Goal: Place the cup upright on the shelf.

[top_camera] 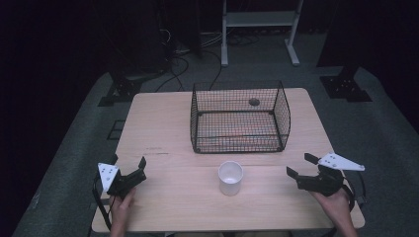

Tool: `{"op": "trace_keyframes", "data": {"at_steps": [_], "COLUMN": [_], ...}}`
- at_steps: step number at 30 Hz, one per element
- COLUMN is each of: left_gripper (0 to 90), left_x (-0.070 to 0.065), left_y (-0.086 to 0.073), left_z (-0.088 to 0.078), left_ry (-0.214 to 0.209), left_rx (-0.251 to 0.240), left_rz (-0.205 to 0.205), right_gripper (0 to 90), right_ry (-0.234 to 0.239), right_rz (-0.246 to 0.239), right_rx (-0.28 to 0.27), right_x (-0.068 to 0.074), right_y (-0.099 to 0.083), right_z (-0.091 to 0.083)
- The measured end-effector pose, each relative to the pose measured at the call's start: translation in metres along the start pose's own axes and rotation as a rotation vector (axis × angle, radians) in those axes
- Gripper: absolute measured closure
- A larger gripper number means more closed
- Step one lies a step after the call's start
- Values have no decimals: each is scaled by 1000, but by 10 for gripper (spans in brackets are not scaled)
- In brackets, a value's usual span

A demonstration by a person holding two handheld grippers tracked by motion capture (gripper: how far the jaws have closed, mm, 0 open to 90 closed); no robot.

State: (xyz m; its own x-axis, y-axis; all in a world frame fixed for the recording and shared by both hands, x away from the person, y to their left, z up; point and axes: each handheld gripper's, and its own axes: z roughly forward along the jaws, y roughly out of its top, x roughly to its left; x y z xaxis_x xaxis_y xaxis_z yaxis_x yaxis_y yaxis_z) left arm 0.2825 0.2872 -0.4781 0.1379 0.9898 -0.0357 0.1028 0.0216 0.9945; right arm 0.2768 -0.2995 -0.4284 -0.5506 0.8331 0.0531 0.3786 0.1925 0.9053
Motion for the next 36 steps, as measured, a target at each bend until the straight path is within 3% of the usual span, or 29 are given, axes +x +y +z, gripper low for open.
{"op": "trace_keyframes", "data": {"at_steps": [15, 36], "left_gripper": [0, 0], "left_x": [0, 0], "left_y": [0, 0], "left_z": [0, 0], "left_ry": [3, 3], "left_rx": [0, 2], "left_rz": [-4, 1], "right_gripper": [124, 104], "right_ry": [53, 192], "right_rz": [-43, -124], "right_rx": [24, 71], "right_x": [18, 56], "right_y": [3, 11], "right_z": [8, 22]}}
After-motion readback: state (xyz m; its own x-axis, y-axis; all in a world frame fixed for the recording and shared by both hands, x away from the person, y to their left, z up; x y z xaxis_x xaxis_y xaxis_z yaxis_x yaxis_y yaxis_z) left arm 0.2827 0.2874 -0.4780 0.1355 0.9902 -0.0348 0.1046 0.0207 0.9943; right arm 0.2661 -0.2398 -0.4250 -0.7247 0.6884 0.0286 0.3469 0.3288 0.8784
